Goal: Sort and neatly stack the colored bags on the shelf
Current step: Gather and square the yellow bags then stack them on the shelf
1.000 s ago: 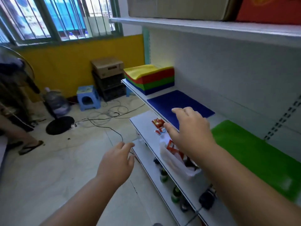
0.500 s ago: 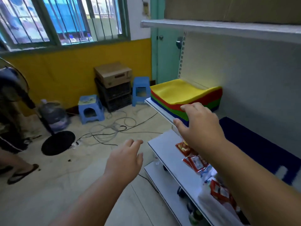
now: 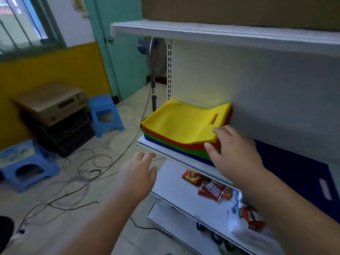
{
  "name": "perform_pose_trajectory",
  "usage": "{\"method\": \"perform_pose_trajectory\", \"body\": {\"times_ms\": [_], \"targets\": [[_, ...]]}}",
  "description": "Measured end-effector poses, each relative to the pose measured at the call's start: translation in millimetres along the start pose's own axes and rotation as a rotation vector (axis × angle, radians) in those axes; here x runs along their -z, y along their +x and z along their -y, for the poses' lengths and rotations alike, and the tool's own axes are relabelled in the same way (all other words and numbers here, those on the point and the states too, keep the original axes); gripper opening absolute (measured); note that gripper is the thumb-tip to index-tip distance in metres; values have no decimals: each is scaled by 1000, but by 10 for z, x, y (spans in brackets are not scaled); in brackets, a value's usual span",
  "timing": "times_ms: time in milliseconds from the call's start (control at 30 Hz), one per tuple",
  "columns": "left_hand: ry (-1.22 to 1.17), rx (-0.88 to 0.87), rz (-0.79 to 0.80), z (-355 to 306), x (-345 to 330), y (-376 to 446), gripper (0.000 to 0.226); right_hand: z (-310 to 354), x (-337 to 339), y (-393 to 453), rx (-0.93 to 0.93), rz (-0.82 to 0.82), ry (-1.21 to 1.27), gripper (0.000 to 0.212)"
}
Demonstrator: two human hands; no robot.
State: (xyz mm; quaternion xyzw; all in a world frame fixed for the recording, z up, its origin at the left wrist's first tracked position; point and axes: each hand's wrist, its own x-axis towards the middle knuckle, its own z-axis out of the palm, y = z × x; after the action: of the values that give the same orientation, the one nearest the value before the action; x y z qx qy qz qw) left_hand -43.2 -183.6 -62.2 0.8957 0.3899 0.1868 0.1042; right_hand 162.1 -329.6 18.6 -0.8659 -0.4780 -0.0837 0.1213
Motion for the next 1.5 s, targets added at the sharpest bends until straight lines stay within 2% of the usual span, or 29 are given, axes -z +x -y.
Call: {"method": "perform_pose_trajectory", "body": {"times_ms": [267,467,567,633,700,833,900,967,1067,1133,1200,1267,1333,1400,1500], "targets": [[-11,-19,117,284,-83,715,41,92,-249,285,-176,137,-66,51],[-22,-12,177,603,-78,1222,60,230,-410,304,-128,30,-386,28],[-9,-40,258,750,-80,1427,51,348,-492,299,-130,-28,-439,22],[-48,-56,293,852,-70,1486,43,428,-545,303,-146,-40,-444,31],[-121,-60,299,971,-53,1528,36,519,-582,301,-207,-52,-390,42],[-334,-73,251,1143,16,1724,16,707,-662,247,-353,-171,-176,50],[-428,-33,251,1159,35,1879,10,727,-678,235,-391,-209,-192,50],[-483,13,286,1156,29,2017,13,754,-698,246,-420,-178,-244,51],[-504,62,336,1159,14,2142,15,849,-759,221,-368,-143,-258,50],[-536,90,343,1189,32,2166,17,899,-756,195,-383,-193,-201,47],[-551,95,345,1244,47,2169,21,930,-714,207,-504,-253,-112,39],[-576,83,377,1292,59,2144,22,956,-662,262,-697,-180,41,39],[-588,66,463,1327,55,2097,22,971,-620,354,-821,-68,257,49],[-610,50,552,1341,48,2055,22,960,-592,446,-831,-66,416,47],[-612,22,552,1355,34,1959,22,918,-594,471,-742,-8,395,33]]}}
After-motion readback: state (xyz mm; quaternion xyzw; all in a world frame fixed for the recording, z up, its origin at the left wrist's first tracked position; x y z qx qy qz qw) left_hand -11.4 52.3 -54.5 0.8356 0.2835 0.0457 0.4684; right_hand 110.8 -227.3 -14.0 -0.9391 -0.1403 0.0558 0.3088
